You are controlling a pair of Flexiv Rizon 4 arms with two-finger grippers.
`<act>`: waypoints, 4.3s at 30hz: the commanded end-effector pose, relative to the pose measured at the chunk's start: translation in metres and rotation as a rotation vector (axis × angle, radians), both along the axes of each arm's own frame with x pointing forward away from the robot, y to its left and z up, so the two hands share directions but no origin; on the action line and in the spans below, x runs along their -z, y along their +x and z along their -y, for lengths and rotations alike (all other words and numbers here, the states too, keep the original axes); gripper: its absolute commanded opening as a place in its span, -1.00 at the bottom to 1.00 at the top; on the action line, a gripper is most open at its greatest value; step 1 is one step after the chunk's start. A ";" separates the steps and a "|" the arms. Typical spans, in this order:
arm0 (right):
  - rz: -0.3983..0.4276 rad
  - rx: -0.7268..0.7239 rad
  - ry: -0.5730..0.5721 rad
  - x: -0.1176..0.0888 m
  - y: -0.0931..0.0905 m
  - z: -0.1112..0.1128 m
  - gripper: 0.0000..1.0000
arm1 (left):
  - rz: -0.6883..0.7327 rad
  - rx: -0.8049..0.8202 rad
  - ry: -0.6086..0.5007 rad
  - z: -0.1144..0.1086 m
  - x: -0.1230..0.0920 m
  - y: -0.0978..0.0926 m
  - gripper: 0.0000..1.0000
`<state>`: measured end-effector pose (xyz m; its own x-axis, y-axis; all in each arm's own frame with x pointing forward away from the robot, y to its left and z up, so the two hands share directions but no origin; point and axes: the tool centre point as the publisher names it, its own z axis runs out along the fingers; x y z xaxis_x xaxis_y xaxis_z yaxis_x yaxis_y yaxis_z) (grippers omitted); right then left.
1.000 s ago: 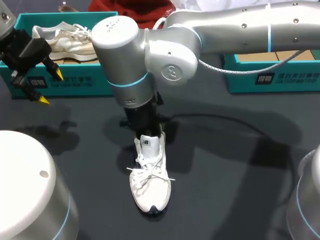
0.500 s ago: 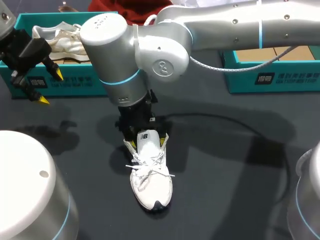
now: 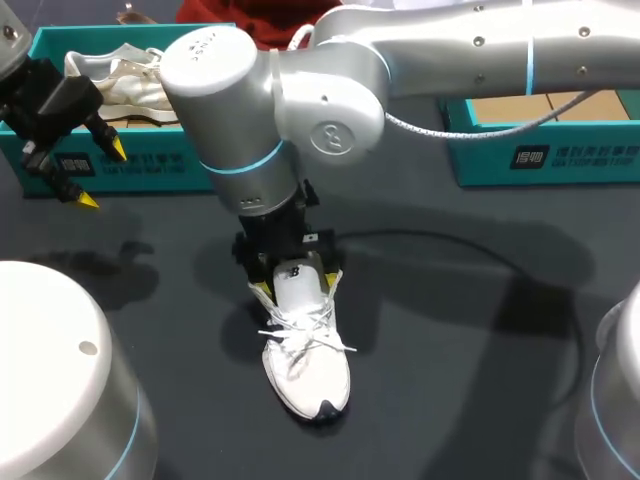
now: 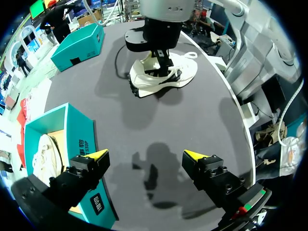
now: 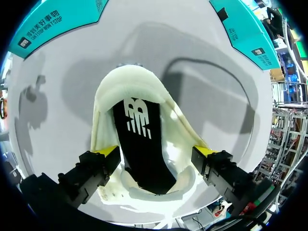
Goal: Take the shoe out of the shoebox, open the shoe tongue, remove and reinsert the insole, then place the shoe into the shoebox
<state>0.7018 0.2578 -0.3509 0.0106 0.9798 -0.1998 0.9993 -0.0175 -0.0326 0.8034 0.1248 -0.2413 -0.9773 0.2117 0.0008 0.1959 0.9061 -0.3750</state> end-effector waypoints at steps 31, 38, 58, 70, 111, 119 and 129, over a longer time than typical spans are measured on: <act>0.032 -0.264 0.040 -0.001 0.008 -0.017 1.00 | -0.001 0.001 0.002 0.000 0.000 0.000 1.00; 0.057 -0.300 0.044 0.001 0.011 -0.022 1.00 | -0.001 0.001 0.002 0.000 0.000 0.000 1.00; 0.135 -0.323 0.091 -0.003 0.022 -0.012 0.66 | -0.001 0.001 0.002 0.000 0.000 0.000 1.00; 0.085 -0.406 0.128 -0.003 0.030 -0.007 0.25 | -0.001 0.001 0.002 0.000 0.000 0.000 1.00; 0.128 -0.351 0.117 -0.024 0.002 0.011 0.91 | -0.001 0.001 0.002 0.000 0.000 0.000 1.00; 0.123 -0.358 0.122 -0.027 0.000 0.011 0.94 | -0.001 0.001 0.002 0.000 0.000 0.000 1.00; 0.174 -0.338 0.137 -0.033 -0.005 0.013 0.61 | -0.001 0.001 0.002 0.000 0.000 0.000 1.00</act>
